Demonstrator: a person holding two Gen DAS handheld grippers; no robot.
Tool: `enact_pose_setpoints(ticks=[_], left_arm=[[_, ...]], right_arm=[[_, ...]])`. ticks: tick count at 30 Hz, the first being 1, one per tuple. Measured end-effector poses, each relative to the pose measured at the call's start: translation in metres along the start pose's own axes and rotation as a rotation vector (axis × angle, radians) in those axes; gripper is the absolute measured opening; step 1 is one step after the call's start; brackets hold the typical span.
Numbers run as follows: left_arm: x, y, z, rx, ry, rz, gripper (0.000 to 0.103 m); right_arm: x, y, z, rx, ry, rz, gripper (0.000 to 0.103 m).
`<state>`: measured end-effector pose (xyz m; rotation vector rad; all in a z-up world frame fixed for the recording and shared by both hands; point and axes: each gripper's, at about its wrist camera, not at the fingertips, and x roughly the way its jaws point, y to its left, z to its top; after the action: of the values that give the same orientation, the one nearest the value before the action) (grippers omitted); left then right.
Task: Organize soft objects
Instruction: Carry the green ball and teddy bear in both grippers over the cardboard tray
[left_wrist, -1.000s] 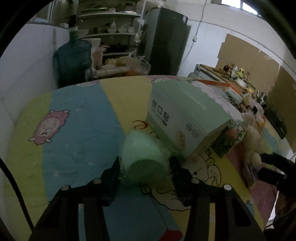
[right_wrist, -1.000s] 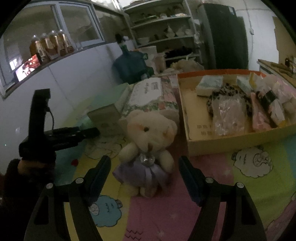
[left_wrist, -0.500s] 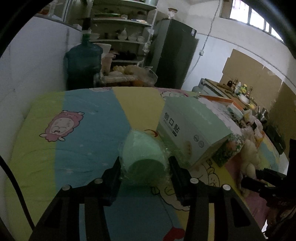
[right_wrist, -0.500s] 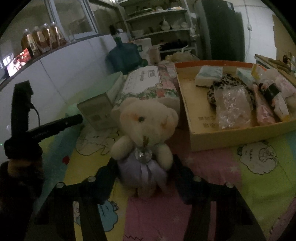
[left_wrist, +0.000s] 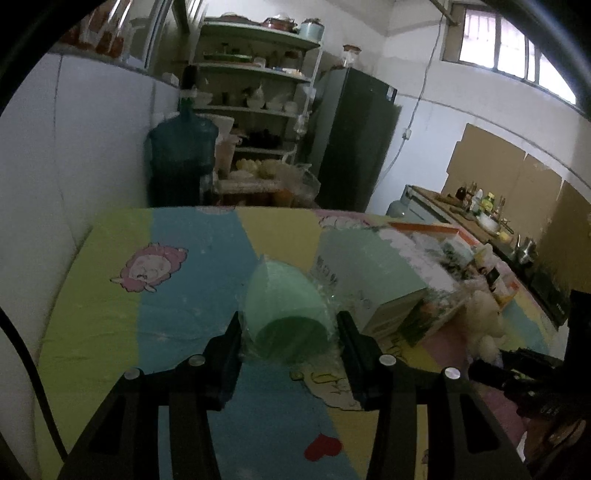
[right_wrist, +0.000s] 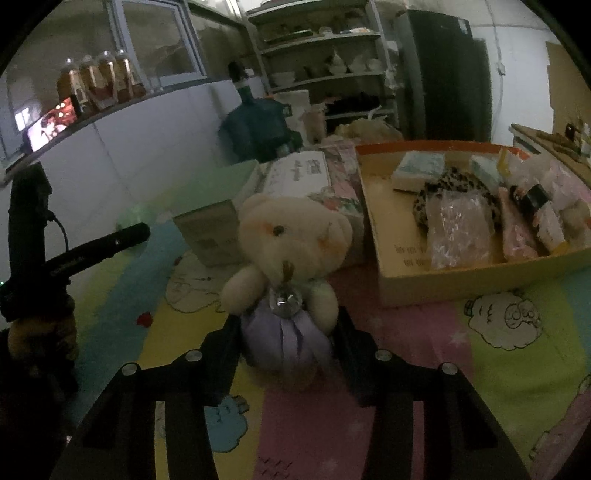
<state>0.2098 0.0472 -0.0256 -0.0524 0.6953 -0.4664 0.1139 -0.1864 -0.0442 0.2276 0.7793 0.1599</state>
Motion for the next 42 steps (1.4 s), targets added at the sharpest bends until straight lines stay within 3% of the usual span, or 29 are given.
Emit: enact_pose_setpoints(ticks=[4, 18, 31, 42], left_arm=[[-0.014, -0.018, 0.004, 0.018, -0.042, -0.002, 0.049], [-0.030, -0.114, 0.025, 0.000, -0.153, -0.125, 0.049], [0.013, -0.218, 0.044, 0.011, -0.149, -0.208, 0.049], [0.072, -0.271, 0.056, -0.032, -0.120, -0.185, 0.049]], right_arm=[[-0.012, -0.001, 0.001, 0.001, -0.026, 0.011, 0.049], [-0.075, -0.043, 0.018, 0.019, -0.182, -0.022, 0.049], [-0.114, -0.123, 0.038, 0.005, -0.270, -0.072, 0.049], [-0.122, -0.197, 0.060, -0.059, -0.257, -0.124, 0.049]])
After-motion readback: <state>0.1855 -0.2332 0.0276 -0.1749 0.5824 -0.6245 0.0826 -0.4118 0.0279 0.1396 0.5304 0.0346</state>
